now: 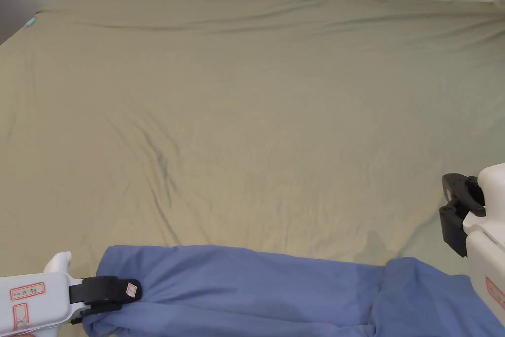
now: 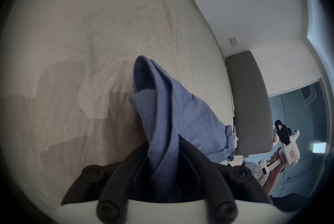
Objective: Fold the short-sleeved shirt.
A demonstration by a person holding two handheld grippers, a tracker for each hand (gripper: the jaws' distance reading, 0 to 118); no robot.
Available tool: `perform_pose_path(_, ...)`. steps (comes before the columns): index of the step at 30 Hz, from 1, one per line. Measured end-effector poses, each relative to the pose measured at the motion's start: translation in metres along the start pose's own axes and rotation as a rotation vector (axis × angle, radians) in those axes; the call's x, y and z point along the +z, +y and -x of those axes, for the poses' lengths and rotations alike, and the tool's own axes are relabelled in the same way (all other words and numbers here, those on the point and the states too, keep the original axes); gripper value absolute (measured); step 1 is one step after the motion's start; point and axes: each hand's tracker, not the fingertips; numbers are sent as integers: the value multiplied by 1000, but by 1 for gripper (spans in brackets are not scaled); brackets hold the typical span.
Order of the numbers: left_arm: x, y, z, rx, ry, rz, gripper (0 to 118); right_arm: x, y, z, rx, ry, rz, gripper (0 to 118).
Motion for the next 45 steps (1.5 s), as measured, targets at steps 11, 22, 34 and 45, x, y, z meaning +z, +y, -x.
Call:
perform_pose_path(11, 42, 15, 0, -24, 50, -91, 8, 2, 1, -2, 3, -6, 0, 3)
perform_pose_path(22, 66, 10, -54, -96, 102, -132, 8, 5, -2, -6, -21, -7, -3, 3)
perform_pose_path(34, -38, -11, -161, -250, 38, 59, 8, 16, -9, -14, -45, -3, -12, 3)
perform_pose_path(45, -156, -52, -184, -352, 237, 193, 15, 21, -17, -37, -68, -38, -2, 3)
